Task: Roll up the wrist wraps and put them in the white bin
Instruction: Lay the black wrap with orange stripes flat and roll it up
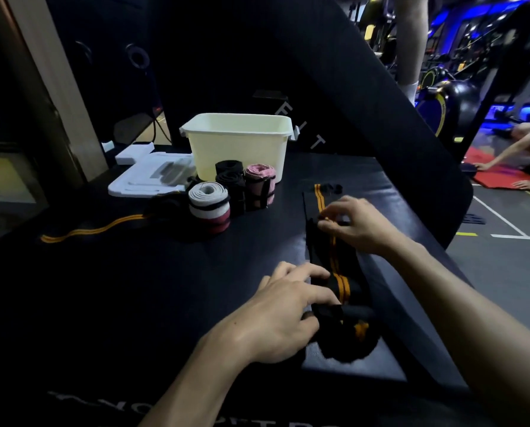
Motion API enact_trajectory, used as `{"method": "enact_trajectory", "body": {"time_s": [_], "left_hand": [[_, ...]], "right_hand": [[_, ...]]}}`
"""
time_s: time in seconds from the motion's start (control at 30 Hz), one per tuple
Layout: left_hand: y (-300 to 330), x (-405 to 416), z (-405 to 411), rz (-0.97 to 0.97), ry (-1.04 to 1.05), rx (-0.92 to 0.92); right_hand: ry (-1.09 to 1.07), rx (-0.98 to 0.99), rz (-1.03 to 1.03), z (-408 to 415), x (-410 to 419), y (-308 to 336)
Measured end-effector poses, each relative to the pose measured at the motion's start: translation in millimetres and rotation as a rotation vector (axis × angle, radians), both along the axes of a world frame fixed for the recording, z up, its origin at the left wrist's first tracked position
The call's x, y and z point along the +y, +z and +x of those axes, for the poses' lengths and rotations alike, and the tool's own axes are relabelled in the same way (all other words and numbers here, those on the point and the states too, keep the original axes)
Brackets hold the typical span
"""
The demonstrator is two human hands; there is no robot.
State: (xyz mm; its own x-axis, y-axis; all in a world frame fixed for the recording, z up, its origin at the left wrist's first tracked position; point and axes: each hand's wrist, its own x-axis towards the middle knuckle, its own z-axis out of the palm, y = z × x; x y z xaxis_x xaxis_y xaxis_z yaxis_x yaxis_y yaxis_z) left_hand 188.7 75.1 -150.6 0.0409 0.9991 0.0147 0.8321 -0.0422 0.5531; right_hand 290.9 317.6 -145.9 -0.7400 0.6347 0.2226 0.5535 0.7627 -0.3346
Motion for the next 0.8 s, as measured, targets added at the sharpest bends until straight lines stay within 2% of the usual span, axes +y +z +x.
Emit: {"method": "enact_trajectory", "body": {"time_s": [0.07, 0.3, 0.4, 0.5, 0.6, 0.67, 0.8], "left_hand": [[-1.3, -8.6, 5.4, 0.039, -0.011, -0.039], [-17.7, -29.6, 26.4, 0.159, 0.029, -0.099], [-20.6, -31.6, 36.1, 0.234, 0.128, -0.144], [-18.1, -34.9, 44.4, 0.285, 0.19, -0.184], [-13.2, -43.0, 43.0, 0.306, 0.216, -0.218], [-9.9, -51.8, 37.8, 0.294, 0.213, -0.224], [-8.1, -67.0, 30.7, 0.206, 0.175, -0.267]], "right_hand": [[0.058, -0.179, -0.02, 0.9, -5.2, -2.4], [0.046, -0.377, -0.223, -1.5, -24.2, 2.1], [0.01, -0.5, -0.204, -1.8, -33.8, -0.3], [0.027, -0.308, -0.088, 5.9, -49.3, 3.2], [0.075, -0.113, -0.188, 19.4, -60.6, 14.6], [0.084, -0.161, -0.26, 26.7, -66.0, 15.7], [0.093, -0.256, -0.247, 37.4, -81.4, 4.7]]}}
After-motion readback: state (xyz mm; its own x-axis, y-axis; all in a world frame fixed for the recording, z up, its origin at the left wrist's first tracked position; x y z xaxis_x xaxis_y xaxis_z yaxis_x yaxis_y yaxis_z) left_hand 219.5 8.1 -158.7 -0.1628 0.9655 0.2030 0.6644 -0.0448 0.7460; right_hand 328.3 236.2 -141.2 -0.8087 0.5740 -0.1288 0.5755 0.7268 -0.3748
